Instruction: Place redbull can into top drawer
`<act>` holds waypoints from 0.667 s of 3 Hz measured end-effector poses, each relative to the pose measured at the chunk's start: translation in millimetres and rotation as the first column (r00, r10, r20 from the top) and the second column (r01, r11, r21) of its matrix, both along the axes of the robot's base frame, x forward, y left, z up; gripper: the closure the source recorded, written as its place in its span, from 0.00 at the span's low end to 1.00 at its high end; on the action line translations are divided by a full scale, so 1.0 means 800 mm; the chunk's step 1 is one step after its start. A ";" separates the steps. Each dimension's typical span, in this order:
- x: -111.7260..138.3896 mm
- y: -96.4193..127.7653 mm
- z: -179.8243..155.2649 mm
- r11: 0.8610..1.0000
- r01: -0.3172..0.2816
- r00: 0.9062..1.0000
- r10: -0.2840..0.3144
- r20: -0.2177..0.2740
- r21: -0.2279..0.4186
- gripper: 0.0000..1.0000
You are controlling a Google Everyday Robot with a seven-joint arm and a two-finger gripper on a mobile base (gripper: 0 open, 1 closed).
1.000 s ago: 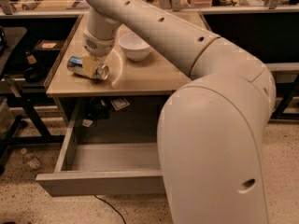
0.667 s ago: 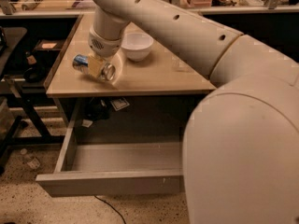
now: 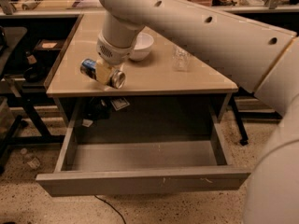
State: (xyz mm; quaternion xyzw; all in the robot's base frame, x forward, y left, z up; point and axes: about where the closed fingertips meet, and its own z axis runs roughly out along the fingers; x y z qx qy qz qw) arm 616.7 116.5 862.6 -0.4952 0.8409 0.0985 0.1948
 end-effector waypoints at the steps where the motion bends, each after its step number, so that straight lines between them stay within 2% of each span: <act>1: -0.057 -0.034 0.001 0.998 0.052 0.999 -0.053 0.011 0.040 1.00; 2: -0.057 -0.034 0.001 0.998 0.052 0.999 -0.053 0.011 0.040 1.00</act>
Offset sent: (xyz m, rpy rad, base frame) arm -0.0721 -0.0411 0.0006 0.0819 -0.0284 -0.0797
